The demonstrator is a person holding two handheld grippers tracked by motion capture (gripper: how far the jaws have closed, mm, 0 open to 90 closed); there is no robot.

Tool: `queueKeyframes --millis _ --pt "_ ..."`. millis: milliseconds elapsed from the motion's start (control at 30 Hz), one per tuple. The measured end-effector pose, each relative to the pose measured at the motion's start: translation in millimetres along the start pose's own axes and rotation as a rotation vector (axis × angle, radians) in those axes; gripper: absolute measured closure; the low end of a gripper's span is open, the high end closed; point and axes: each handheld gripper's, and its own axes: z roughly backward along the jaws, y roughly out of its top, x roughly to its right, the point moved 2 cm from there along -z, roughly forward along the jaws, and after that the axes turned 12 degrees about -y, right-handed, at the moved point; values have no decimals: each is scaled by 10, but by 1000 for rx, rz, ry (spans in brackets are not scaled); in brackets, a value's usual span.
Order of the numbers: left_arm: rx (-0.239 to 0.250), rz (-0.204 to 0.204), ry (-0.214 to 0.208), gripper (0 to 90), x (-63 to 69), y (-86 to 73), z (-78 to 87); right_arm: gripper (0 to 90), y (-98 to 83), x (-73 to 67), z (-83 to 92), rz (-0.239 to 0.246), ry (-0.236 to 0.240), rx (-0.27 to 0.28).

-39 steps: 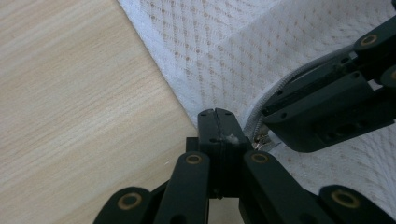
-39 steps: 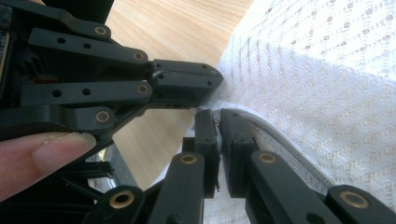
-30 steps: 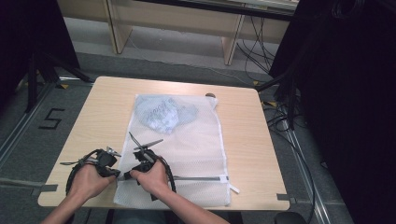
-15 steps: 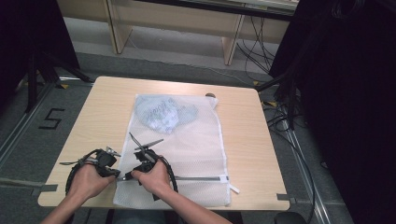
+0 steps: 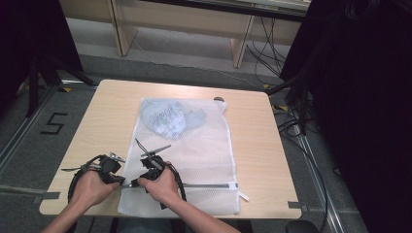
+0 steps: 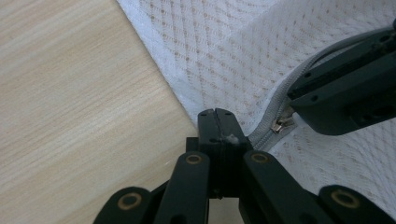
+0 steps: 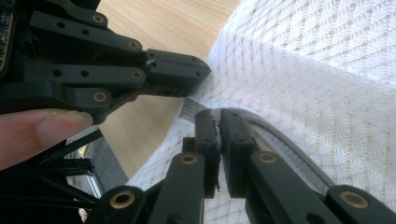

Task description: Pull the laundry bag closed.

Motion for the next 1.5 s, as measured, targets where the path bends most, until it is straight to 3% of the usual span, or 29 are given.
queueKeyframes --millis 33,67,133,200,233,267,300,533,600,667,833,933,1167,1500 --pt "3 6 6 900 -2 3 -3 870 3 1 2 7 0 3" --pt "-20 -13 -3 900 -16 5 12 870 7 1 7 13 -3 4" --pt "-3 5 -9 900 -6 9 -6 870 11 -4 32 3 -4 0" --pt "-26 -12 -9 900 -19 8 9 870 8 2 40 -3 -10 -4" --pt "1 7 -2 900 -7 11 -13 870 5 3 39 -7 -10 -4" --pt "1 4 -1 900 -7 11 -10 870 3 23 23 25 -6 13" --pt "-8 -2 -2 900 -10 12 -3 870 -4 6 30 -3 -3 3" --pt "1 4 -1 900 -7 11 -10 870 -26 16 33 -12 1 1" --pt "9 14 -6 900 -11 6 -9 870 -23 13 37 -26 -19 -10" --pt "3 11 -11 900 -25 5 0 870 -22 28 42 5 -6 13" --pt "9 12 -4 900 -11 7 -7 870 -22 26 52 -14 -8 0" --pt "6 10 -3 900 -12 5 -4 870 -18 30 57 16 -2 15" --pt "-4 2 -2 900 -16 9 2 869 -35 49 89 -18 -14 -9" --pt "-11 -6 -12 900 -20 9 3 870 -41 113 102 6 -19 15"
